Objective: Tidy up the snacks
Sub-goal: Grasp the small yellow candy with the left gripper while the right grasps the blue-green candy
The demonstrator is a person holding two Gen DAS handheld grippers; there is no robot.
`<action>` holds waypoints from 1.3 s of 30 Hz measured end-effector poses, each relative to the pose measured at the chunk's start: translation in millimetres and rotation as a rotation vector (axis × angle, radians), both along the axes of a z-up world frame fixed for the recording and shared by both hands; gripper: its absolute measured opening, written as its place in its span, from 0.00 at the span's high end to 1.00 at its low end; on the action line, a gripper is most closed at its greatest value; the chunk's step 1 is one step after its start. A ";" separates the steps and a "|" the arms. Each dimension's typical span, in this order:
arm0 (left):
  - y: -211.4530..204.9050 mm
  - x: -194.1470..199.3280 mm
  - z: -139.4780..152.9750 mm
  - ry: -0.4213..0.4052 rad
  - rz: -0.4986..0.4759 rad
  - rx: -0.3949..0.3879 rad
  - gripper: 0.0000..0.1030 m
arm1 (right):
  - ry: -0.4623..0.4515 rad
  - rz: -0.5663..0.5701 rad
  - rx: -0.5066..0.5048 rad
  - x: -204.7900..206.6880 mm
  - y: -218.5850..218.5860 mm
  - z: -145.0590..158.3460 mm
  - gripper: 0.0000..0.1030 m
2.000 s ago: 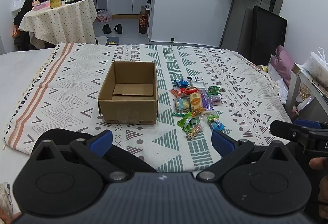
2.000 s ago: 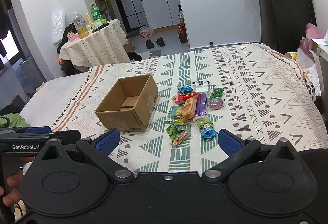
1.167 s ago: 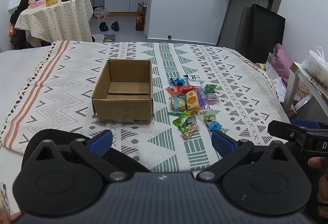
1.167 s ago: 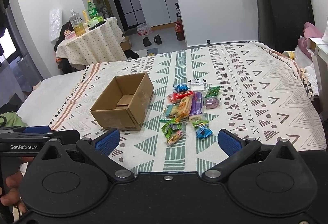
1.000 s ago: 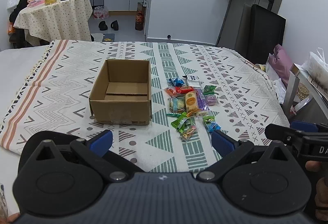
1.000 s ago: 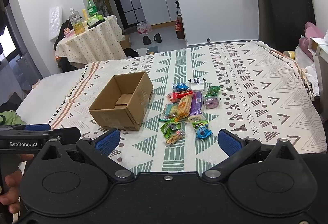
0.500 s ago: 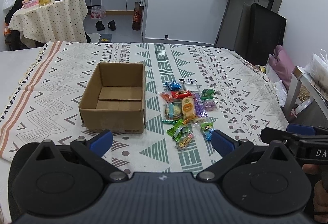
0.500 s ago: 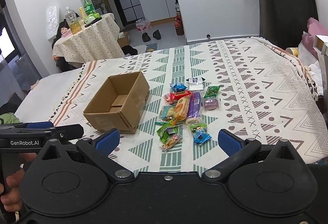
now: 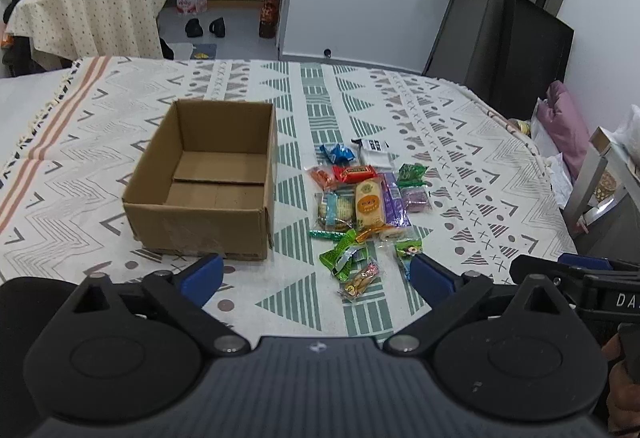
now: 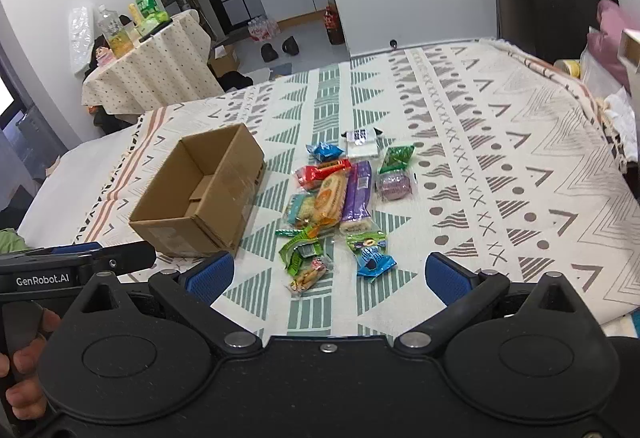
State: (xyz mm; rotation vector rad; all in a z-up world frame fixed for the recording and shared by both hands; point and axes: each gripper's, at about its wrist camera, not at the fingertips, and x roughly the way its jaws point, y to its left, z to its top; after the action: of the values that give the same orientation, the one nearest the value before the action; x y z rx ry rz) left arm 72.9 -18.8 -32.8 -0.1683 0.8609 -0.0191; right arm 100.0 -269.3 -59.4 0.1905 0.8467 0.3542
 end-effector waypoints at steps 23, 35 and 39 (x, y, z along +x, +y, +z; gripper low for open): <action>-21.1 65.8 -81.2 0.141 -0.039 -0.121 0.49 | 0.190 -0.092 0.143 65.3 -13.2 -73.2 0.41; -43.9 95.3 -128.5 0.242 -0.093 -0.146 0.67 | 0.269 -0.082 0.160 91.7 -7.9 -100.1 0.46; -48.6 104.0 -140.7 0.264 -0.101 -0.148 0.68 | 0.308 -0.073 0.160 105.0 -2.6 -113.4 0.47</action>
State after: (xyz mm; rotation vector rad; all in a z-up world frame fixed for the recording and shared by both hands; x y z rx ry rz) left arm 177.0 -67.5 -173.5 -0.2702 1.1318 -0.1580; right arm 205.0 -272.0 -172.8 0.4314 1.1121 0.3291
